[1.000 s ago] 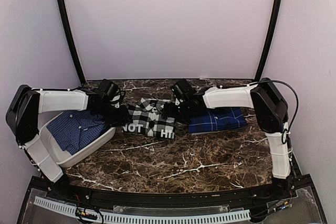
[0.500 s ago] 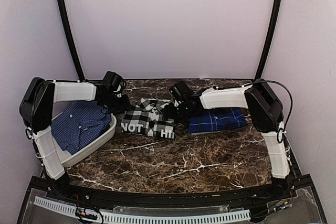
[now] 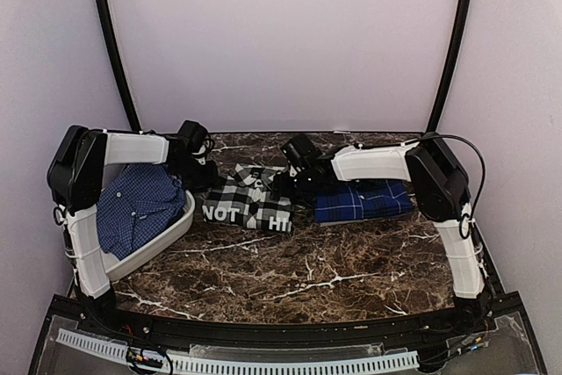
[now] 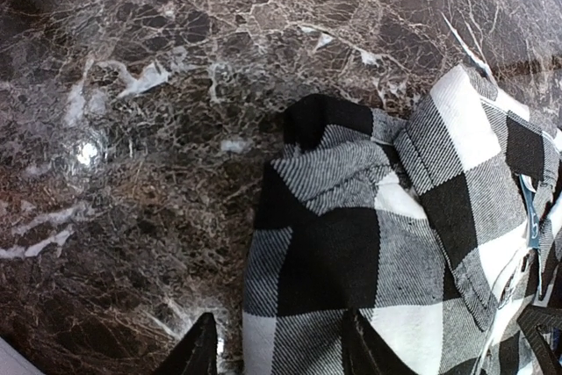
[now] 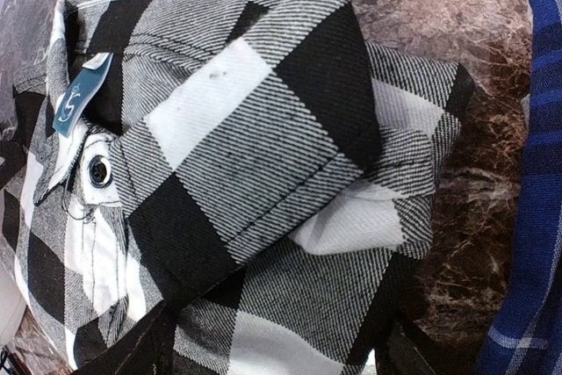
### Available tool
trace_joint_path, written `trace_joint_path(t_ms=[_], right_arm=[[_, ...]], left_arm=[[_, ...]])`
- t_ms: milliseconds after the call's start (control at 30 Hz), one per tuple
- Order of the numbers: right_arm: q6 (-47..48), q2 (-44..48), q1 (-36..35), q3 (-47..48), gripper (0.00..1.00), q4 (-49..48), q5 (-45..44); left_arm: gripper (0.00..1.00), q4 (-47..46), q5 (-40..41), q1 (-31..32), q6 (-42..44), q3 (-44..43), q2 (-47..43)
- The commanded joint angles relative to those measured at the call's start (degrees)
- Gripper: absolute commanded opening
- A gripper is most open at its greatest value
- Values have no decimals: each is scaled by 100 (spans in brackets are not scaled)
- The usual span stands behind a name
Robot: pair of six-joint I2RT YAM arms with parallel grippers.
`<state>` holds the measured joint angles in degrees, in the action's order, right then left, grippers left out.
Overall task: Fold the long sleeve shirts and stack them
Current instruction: Move the bin to the corner of the board.
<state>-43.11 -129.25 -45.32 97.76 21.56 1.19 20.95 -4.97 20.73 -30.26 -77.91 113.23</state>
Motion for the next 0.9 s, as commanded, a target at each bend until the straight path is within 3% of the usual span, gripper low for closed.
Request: trace_joint_path(t_ms=[0, 167, 867], right_arm=[[92, -136, 39, 148, 73, 73, -102], [110, -176, 26, 205, 71, 62, -84], [193, -204, 101, 238, 64, 26, -15]], left_arm=[[47, 414, -407, -47, 107, 1, 239], [47, 434, -832, 19, 142, -45, 360], [55, 1112, -41, 541, 298, -1068, 757]])
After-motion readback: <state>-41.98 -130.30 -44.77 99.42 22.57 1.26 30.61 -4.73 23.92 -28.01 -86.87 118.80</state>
